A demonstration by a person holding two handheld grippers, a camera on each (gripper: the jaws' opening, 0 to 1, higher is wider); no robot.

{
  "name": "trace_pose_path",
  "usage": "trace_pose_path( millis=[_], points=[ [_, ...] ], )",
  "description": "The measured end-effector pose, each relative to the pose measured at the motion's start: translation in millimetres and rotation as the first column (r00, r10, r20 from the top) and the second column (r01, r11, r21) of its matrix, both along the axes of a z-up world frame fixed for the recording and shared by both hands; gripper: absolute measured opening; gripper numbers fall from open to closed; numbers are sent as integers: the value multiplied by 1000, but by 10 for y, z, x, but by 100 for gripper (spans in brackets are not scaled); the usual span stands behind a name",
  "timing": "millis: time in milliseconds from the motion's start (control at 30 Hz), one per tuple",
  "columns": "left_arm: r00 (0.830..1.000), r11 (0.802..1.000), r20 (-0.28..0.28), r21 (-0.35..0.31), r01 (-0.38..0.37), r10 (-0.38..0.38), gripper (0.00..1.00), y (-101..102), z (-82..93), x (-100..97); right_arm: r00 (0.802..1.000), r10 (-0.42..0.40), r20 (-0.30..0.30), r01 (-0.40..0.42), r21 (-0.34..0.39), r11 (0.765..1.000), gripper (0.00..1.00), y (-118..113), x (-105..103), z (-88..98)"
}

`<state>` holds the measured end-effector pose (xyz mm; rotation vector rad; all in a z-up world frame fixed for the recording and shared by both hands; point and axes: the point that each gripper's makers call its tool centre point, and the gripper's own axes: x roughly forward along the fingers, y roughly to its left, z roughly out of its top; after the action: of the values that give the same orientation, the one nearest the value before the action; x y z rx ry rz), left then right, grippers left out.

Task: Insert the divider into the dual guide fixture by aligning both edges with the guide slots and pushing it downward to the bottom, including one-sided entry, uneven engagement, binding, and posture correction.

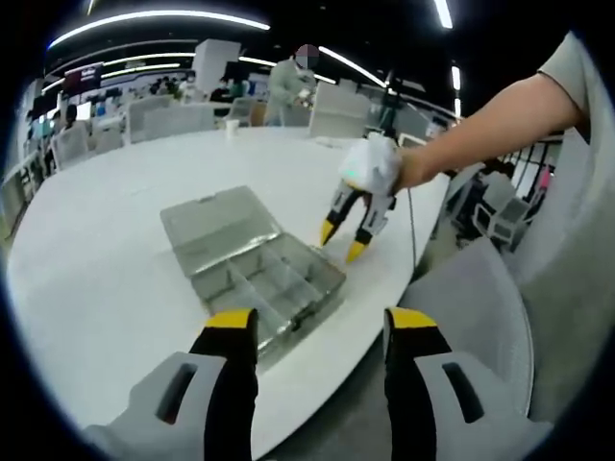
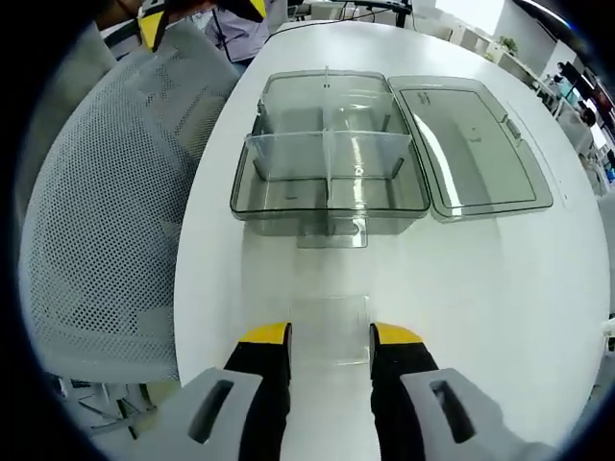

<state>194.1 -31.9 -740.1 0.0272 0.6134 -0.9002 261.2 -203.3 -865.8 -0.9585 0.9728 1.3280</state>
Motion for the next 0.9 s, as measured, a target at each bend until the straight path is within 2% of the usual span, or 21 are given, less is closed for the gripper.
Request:
trace_pose_path(
  millis=[333,900],
  points=[
    [999,999,-11,-8,36,-36,51,-193,-12,79,1000,-8,4,8,8,1000,27,-20,-56,125],
    [996,997,-57,-53,60,-63,44,-450,-57,217,997,65,47,-66,19,998,27,156,-203,447]
  ],
)
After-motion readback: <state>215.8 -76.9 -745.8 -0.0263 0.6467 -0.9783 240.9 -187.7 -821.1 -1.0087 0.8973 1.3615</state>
